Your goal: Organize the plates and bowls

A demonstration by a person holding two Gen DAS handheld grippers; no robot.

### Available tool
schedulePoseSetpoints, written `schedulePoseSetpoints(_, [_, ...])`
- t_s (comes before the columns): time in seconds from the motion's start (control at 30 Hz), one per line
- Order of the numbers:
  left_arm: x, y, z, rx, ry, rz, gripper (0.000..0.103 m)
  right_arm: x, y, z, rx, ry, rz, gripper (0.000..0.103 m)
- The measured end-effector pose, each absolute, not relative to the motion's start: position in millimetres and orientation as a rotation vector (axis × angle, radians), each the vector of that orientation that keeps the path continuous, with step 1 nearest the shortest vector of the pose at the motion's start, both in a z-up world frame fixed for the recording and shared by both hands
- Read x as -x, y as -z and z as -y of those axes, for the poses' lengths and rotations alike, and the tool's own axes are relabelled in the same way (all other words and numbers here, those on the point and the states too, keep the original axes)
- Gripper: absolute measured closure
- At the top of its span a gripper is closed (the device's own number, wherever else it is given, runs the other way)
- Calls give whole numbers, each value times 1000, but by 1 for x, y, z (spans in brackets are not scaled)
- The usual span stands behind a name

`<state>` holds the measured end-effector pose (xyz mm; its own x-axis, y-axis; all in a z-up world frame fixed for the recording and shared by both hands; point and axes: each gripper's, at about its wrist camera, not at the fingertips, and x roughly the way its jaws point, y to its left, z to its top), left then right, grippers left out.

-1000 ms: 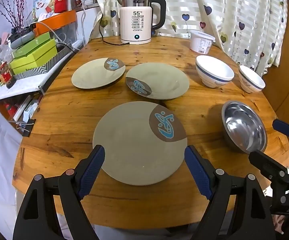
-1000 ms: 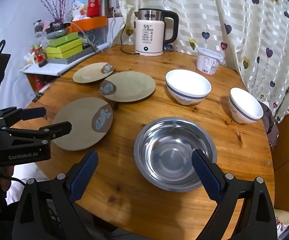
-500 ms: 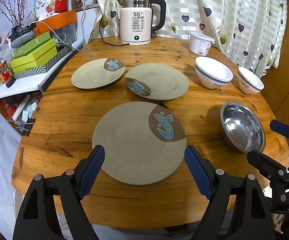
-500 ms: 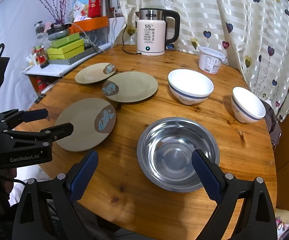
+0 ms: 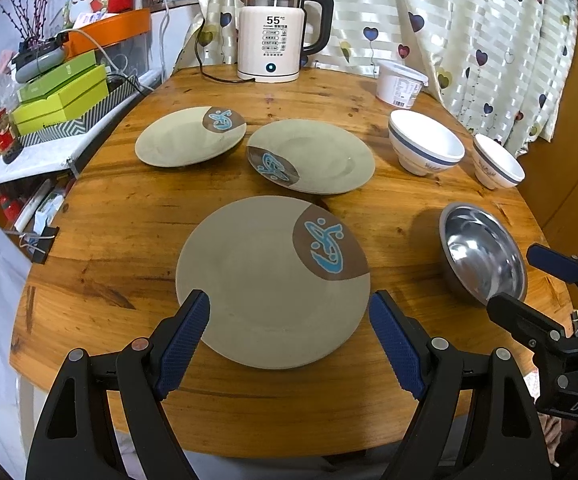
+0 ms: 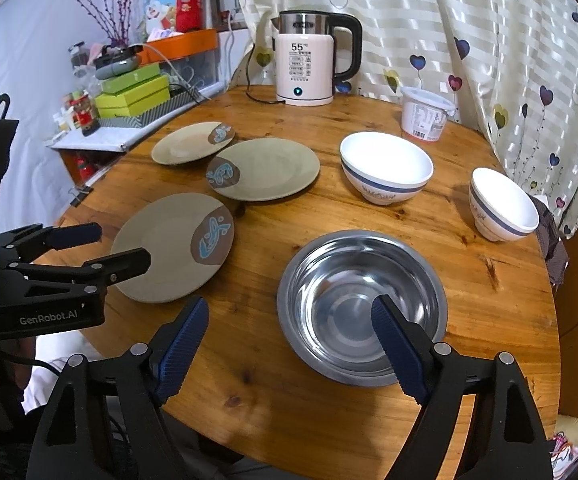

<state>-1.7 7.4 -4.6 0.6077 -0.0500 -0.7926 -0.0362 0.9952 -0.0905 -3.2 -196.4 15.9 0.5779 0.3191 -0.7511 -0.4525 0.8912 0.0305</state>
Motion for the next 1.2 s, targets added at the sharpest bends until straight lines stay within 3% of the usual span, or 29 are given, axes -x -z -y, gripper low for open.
schedulePoseSetpoints(0.73, [3, 4, -8, 83, 6, -911, 21, -2, -8, 196, 133, -487, -877, 29])
schedulePoseSetpoints(0.83, [3, 3, -9, 87, 0, -907, 21, -2, -8, 196, 124, -494, -884, 35])
schedulePoseSetpoints(1.2, [3, 3, -11, 93, -16, -910, 21, -3, -9, 198, 113, -476, -897, 36])
